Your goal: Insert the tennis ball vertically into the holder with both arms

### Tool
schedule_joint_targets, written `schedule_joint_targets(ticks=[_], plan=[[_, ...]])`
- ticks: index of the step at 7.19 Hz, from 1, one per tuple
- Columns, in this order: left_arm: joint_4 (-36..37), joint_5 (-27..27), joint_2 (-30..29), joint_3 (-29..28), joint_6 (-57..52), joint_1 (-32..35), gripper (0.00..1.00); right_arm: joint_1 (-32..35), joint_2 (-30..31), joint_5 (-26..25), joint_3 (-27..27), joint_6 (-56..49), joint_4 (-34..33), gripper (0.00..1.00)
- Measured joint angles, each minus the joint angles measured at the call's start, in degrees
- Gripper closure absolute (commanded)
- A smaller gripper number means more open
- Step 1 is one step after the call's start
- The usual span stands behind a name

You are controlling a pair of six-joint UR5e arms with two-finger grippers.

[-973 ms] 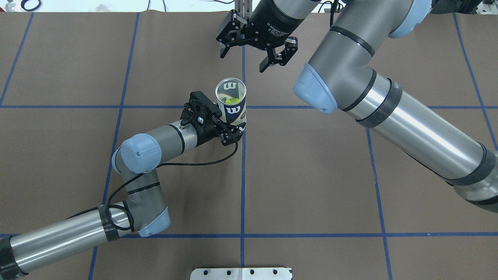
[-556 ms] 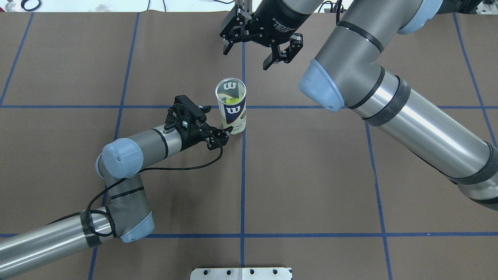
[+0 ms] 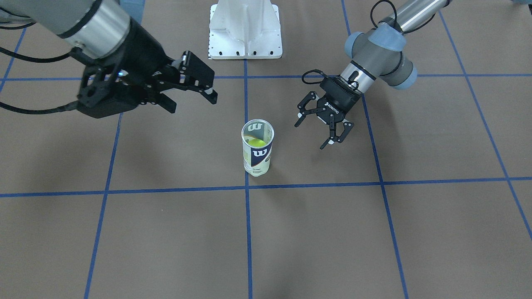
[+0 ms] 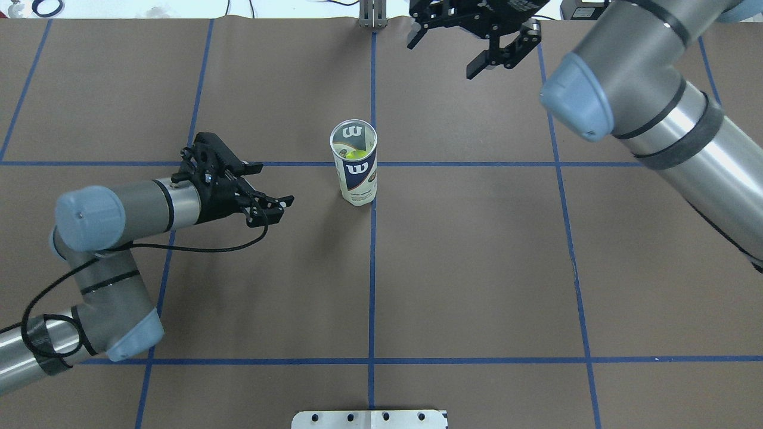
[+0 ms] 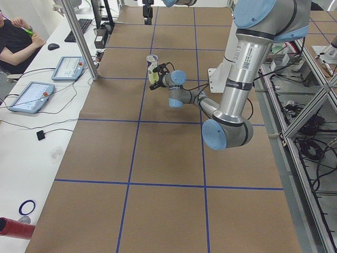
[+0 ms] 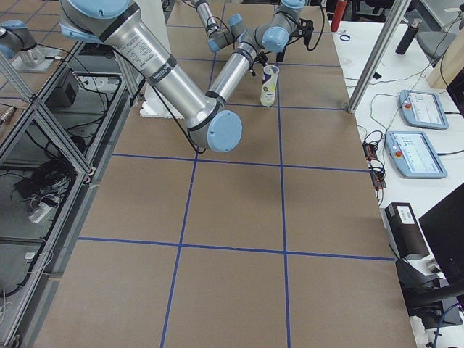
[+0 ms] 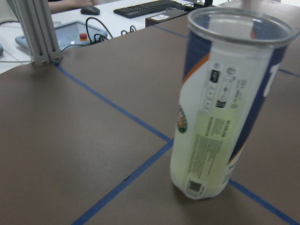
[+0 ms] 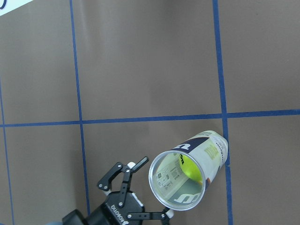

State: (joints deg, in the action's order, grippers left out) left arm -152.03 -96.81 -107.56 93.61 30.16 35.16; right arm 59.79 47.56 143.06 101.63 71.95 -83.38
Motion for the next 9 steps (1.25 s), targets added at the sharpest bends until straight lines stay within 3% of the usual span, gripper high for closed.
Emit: schedule_joint_targets(ticks=[2,4,7,8,9], plan=[[13.2,-8.6,0.7,2.5,0.4,9.0,0.0,7.3,6.7,4.8,2.3,-6.5,0.0,0.01],[27.8,-10.5,-1.2,1.7,0.0,13.9,0.0,11.6,13.6,4.4,1.0,-19.7,-0.3,0.01],[31.8,-11.1,0.0,0.3,-0.5,18.6,0.0,17.2,20.7,-0.2,-7.4,-46.7,-3.1,0.01],[32.0,-12.8,2.0,0.1,-0.6,21.7,0.0,19.5,22.6,-1.5,-10.8,-57.1,-5.1,0.01],[33.2,-18.5,3.8,-0.6,-1.0,26.2,0.0,21.6,24.0,-3.0,-13.8,-66.6,-7.3,0.01]])
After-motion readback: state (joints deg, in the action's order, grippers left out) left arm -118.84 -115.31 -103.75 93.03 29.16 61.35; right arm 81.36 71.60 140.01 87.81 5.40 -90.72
